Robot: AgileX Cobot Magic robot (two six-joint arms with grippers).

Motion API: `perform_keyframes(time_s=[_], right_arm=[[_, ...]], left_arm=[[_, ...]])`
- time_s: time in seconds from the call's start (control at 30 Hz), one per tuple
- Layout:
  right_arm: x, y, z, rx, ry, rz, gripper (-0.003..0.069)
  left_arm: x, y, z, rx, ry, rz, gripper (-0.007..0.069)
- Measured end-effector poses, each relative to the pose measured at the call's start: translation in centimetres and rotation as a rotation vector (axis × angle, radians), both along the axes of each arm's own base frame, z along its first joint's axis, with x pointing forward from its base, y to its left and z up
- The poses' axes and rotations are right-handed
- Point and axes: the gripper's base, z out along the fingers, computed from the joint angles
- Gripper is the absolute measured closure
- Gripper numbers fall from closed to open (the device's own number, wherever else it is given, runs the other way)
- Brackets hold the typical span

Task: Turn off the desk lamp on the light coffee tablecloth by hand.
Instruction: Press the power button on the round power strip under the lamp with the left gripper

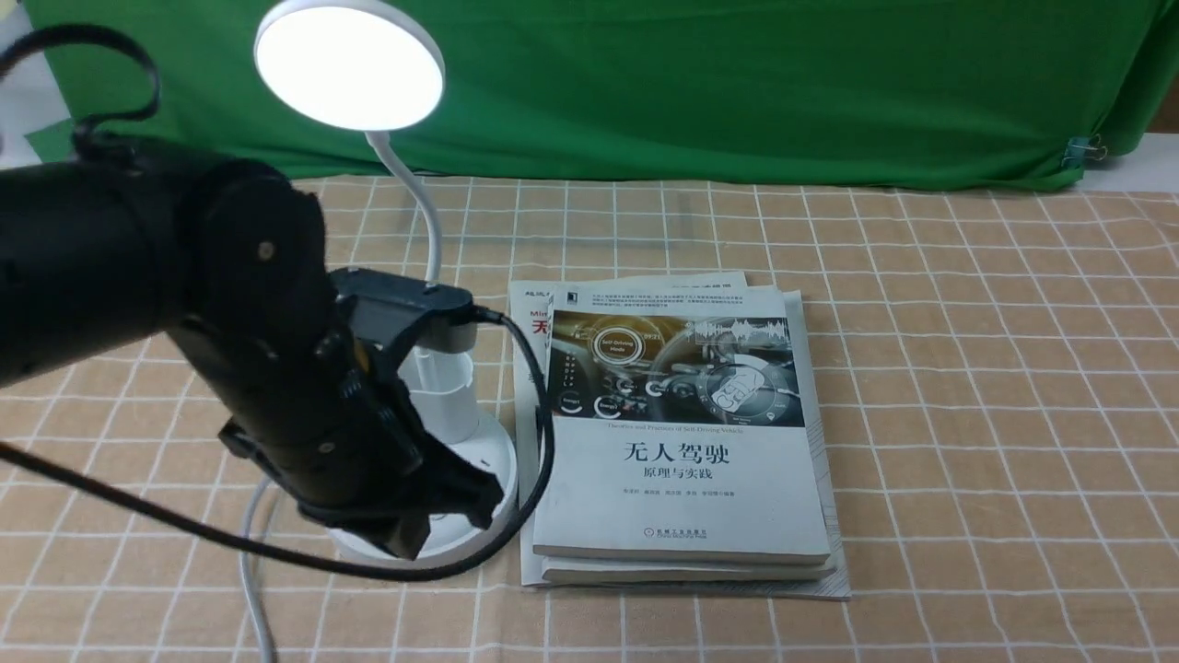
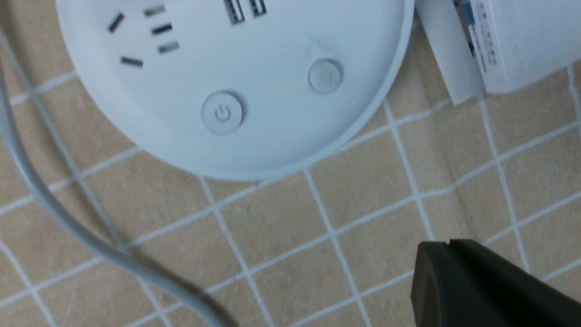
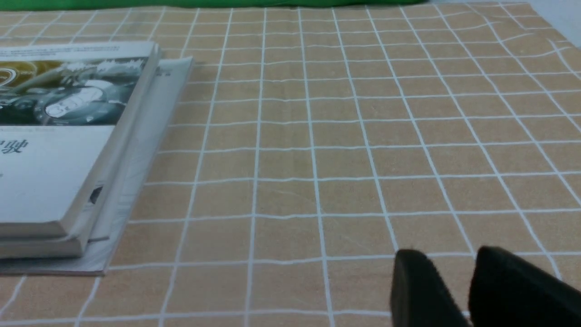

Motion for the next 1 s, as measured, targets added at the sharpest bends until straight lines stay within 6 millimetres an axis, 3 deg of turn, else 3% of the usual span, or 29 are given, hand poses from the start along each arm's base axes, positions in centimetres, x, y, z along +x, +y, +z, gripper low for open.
perform_keyframes(time_s=[0.33,0.8,1.0], right_arm=[[0.0,0.0,0.0,0.000,0.000,0.000,0.0416],[0.0,0.0,0.0,0.000,0.000,0.000,0.0416],[0.0,0.0,0.0,0.000,0.000,0.000,0.0416]], left_arm=[[3.1,-0.7,-3.7,0.006,-0.015,0.037,0.0624],[4.4,0.0,-4.0,-0.010,-0.087,0.086,0.0624],[4.8,-0.2,-5.8,0.011,-0.041,0.092,0.0624]])
